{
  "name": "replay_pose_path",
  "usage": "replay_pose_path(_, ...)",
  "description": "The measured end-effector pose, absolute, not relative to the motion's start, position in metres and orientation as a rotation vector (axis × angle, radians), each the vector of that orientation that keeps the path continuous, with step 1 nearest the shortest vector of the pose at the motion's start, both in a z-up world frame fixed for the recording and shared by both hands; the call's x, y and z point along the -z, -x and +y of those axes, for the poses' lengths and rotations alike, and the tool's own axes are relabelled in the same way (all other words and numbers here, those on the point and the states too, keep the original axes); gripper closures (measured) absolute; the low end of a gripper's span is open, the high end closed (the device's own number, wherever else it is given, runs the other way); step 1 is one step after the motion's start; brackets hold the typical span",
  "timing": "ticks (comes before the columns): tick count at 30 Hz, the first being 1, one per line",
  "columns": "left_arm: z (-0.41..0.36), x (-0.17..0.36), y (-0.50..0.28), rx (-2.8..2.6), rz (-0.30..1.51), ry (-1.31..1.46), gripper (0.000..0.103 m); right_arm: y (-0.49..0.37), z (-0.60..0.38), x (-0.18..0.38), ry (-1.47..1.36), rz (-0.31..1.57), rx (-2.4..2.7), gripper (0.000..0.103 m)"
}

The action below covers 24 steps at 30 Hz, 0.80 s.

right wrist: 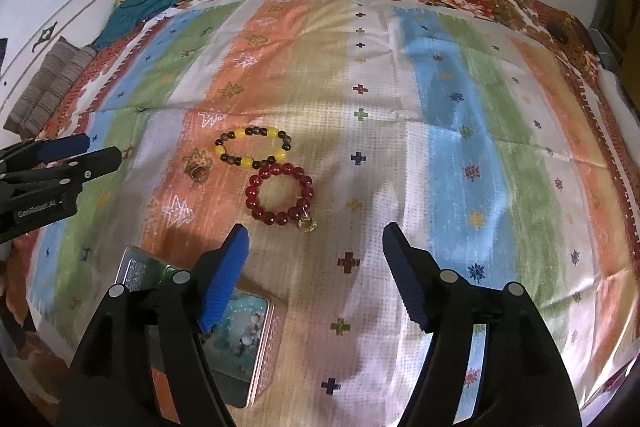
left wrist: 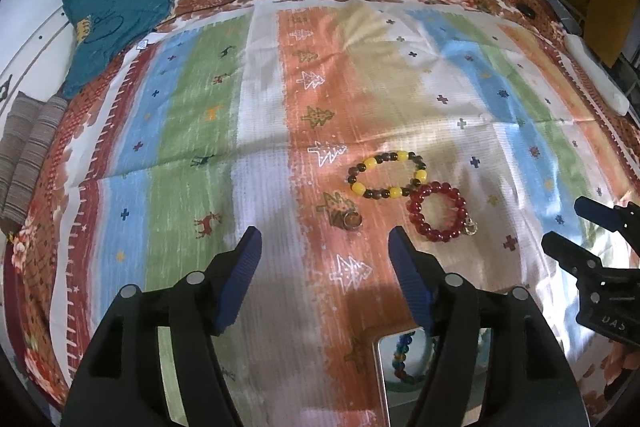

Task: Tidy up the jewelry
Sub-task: 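Move both open grippers toward the yellow-black and red bead bracelets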

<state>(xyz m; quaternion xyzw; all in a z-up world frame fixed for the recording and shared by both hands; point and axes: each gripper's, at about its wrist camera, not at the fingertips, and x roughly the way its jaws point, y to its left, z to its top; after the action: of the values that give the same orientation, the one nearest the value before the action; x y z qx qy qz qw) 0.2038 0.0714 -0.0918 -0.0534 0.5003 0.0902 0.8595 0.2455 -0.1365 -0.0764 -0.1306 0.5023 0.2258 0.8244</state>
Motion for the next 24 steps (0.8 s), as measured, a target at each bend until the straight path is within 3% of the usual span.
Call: replay_pose_path(24, 0.076, 0.130, -0.256, -0.175, 1.119, 0.122, 0.036, -0.280, -0.113, 0.110, 0.313, 1.129, -0.493, 0.031)
